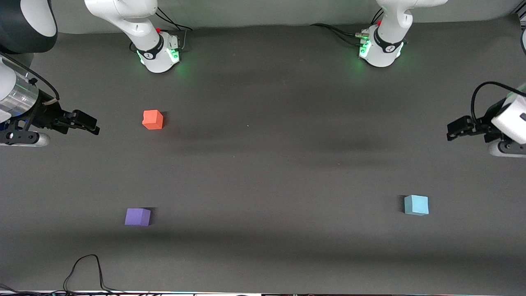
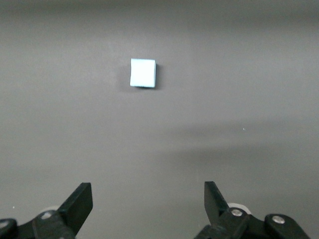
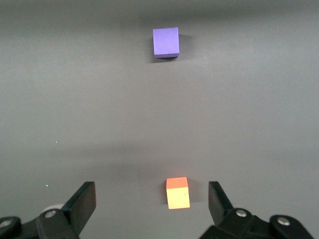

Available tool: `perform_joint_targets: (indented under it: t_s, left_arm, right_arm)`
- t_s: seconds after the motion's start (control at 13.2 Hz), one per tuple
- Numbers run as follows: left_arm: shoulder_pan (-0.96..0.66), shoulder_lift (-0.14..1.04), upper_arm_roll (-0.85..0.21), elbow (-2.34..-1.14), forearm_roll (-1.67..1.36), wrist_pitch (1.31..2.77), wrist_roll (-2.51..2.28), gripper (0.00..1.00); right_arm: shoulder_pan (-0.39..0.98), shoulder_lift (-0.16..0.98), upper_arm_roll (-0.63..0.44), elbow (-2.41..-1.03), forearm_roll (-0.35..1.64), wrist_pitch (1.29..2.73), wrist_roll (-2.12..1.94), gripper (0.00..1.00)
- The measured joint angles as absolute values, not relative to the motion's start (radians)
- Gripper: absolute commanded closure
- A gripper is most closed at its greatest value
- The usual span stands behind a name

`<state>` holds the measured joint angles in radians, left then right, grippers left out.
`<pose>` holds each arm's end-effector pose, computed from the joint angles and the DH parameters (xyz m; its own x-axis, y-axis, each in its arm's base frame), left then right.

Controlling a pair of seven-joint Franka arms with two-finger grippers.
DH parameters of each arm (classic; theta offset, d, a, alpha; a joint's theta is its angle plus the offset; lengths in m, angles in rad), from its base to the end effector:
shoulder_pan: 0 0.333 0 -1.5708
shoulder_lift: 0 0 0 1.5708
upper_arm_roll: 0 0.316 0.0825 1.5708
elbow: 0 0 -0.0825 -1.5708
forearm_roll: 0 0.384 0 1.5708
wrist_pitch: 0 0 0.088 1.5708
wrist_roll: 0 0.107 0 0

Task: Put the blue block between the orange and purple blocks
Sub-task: 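Move the left gripper toward the light blue block, then lower the left gripper around the light blue block and close it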

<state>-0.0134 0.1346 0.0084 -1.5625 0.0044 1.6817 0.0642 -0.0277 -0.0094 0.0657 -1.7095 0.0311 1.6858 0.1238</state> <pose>0.6018 -0.0029 0.5602 0.9974 -0.0697 -0.0157 -0.0698 -0.9976 -0.0045 0.5569 0.0243 0.5738 0.9959 -0.0892 -0.0180 -0.0897 -0.9956 -0.0282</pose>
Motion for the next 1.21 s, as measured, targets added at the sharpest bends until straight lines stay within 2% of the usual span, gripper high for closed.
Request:
perform_joint_targets:
  t_s: [0.23, 0.53, 1.21]
  left_arm:
    - [0.000, 0.215, 0.009, -1.505, 0.006, 1.692, 0.066, 0.00]
    - [0.032, 0.293, 0.009, -1.497, 0.007, 1.771, 0.083, 0.00]
    - [0.033, 0.565, 0.005, -1.517, 0.007, 2.052, 0.107, 0.00]
  right_arm:
    - [-0.028, -0.009, 0.065, -1.711, 0.031, 1.686, 0.124, 0.00]
    - [-0.028, -0.009, 0.065, -1.712, 0.031, 1.686, 0.124, 0.00]
    - [-0.028, -0.010, 0.066, -1.712, 0.031, 1.686, 0.124, 0.00]
